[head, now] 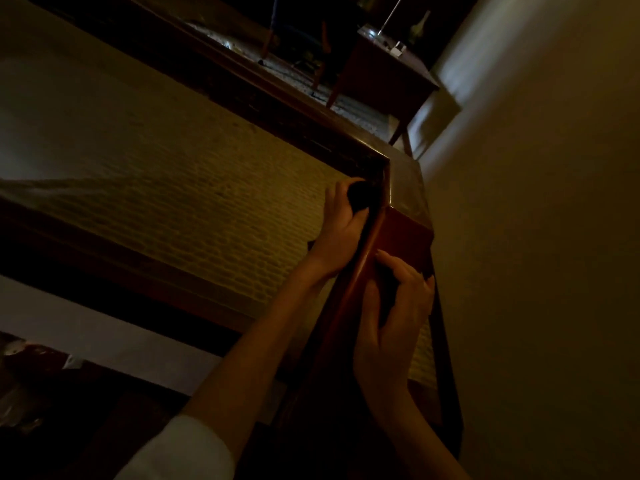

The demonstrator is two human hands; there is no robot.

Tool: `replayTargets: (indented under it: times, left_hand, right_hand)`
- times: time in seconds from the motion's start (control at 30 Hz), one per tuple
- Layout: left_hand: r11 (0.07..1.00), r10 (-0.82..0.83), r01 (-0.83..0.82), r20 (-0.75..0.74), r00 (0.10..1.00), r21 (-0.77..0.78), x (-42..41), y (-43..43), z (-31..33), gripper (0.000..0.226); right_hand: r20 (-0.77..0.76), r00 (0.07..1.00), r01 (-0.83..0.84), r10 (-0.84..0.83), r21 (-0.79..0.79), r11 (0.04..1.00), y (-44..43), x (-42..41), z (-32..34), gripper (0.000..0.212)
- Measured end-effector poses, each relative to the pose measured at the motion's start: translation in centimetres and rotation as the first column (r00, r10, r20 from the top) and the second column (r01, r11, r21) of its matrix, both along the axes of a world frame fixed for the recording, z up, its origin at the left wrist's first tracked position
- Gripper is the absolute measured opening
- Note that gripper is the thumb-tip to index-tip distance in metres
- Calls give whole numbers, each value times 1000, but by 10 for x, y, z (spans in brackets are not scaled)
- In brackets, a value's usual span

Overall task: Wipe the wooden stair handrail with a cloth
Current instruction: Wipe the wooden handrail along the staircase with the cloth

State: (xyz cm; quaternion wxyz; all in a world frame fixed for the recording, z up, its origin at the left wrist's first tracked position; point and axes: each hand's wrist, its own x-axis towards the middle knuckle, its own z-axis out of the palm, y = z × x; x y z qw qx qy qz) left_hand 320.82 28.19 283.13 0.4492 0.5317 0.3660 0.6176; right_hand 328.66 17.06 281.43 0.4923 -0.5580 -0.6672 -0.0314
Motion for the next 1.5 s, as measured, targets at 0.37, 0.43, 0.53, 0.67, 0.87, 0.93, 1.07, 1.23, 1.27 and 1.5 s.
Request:
replayTargets:
  times: [0.37,0.43,0.53,0.67,0.87,0.93,1.07,1.23,1.27,1.5]
  left_hand:
    - [993,-115,119,150,982,-16,-16,-68,-66,25]
    - [995,-78,85,124,989,-53,-9,-49,-47,21]
    - [990,-65,77,100,993,-122,0,-6,-13,16]
    - [991,-121,126,95,988,-51,-4,-2,-14,19]
    - [980,-197,196,-22,980,-28,-32,-70,-71,19]
    - [986,-165,163,-47,985,-42,-32,-68,-65,17]
    - [989,-122,119,-29,992,-85,-17,-48,-31,9]
    - [983,-147,144,-17,989,-110,-31,-92,-68,21]
    - [980,-148,145,-13,989,-135,-36,-115,-83,25]
    - [956,-87,80,-10,996,-284,-52,-224,-153,26]
  right_hand:
    - [-7,1000,-23,23,-25,999,-1,-1,2,34]
    - [-13,999,-30,29,-24,999,-2,-2,3,33]
    - [-33,999,-31,30,-24,999,-3,-4,4,33]
    - [-47,998,-49,49,-2,999,-2,-3,4,33]
    - [-56,996,-73,72,-16,997,-3,-4,2,31]
    - [-55,995,-79,78,-15,997,-2,-3,1,30]
    - [-53,993,-107,107,3,994,-2,-1,4,29]
    - [38,993,-109,109,8,994,-1,2,4,26]
    - [101,991,-91,89,7,996,0,2,3,27]
    - [248,968,-23,26,-13,1000,3,-4,1,40]
